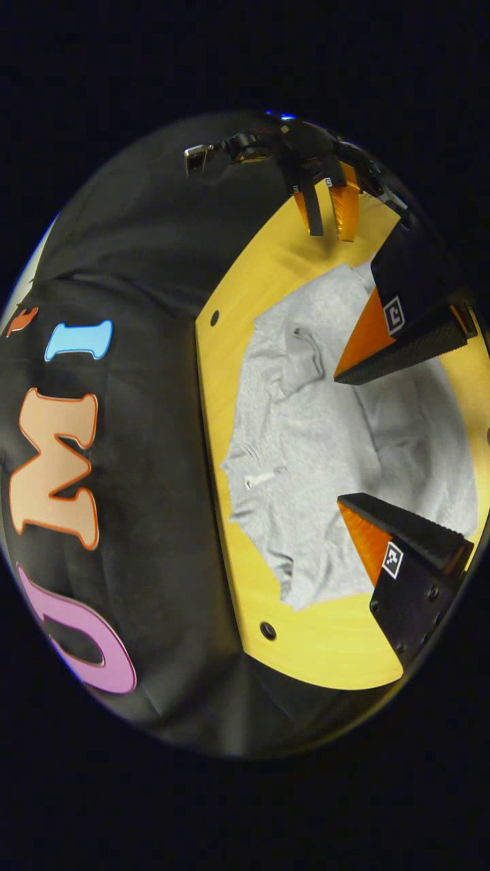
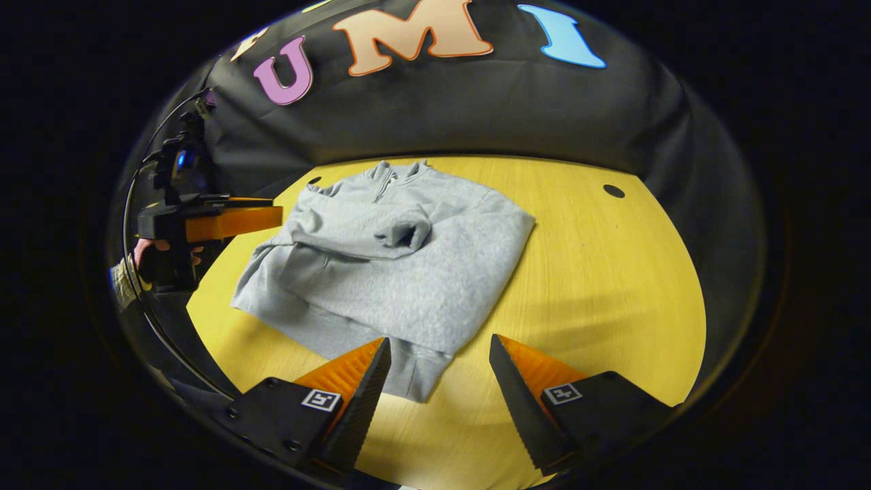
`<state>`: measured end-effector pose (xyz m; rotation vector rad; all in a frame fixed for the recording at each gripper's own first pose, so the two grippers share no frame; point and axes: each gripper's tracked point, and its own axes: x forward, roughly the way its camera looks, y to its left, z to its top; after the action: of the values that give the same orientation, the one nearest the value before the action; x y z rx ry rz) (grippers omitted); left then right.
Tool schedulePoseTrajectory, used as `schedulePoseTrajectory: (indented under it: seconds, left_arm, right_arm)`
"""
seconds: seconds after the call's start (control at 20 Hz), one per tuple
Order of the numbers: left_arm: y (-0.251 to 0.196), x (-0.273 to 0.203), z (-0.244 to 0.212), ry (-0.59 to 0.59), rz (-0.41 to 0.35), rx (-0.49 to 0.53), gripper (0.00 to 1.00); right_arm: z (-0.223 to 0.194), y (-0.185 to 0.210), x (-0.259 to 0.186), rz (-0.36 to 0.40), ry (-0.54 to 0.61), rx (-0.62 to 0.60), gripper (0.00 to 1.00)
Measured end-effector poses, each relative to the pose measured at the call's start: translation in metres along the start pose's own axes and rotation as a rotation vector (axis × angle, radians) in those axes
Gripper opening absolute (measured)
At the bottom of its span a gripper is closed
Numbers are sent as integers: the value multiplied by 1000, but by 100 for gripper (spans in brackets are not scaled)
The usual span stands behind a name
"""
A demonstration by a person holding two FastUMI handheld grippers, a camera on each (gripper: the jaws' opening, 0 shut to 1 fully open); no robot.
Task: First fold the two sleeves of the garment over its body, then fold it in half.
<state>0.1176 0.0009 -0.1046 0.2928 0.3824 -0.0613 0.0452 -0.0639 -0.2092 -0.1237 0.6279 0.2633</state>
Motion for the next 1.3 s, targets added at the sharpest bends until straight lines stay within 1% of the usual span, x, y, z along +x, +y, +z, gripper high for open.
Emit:
schedulePoseTrajectory:
  seconds: [0.15,0.3,0.45,0.55,0.75,0.95,1.0,1.1,1.15,1.2,1.25,1.3]
  left_arm:
    - [32,-32,-42,57,55,-33,93]
    - [43,-55,-78,102,101,-89,94]
    - [53,-66,-116,145,127,-140,94]
    - [56,-71,-132,169,129,-151,94]
    - [58,-65,-151,205,117,-172,94]
    - [58,-54,-164,245,114,-195,94]
    - [61,-52,-163,242,124,-181,94]
    - [64,-51,-165,244,129,-160,93]
    - [66,-52,-171,270,143,-155,93]
    - [66,-54,-165,253,152,-150,92]
    - [66,-51,-167,258,155,-153,93]
    - [66,-51,-167,257,160,-159,92]
  right_arm:
    - [-17,16,10,11,42,-8,92]
    - [-31,24,17,-3,70,-9,93]
    - [-40,31,25,-20,84,23,93]
    - [-45,34,28,-38,91,40,93]
    - [-55,44,38,-72,113,56,92]
    - [-60,46,40,-112,119,6,93]
    - [-60,46,40,-119,120,2,85]
    - [-60,46,41,-128,123,1,86]
    - [-61,45,42,-137,123,-5,93]
    - [-61,42,42,-151,126,-17,93]
    - [-62,41,43,-166,127,-31,90]
    - [-61,41,42,-171,128,-38,86]
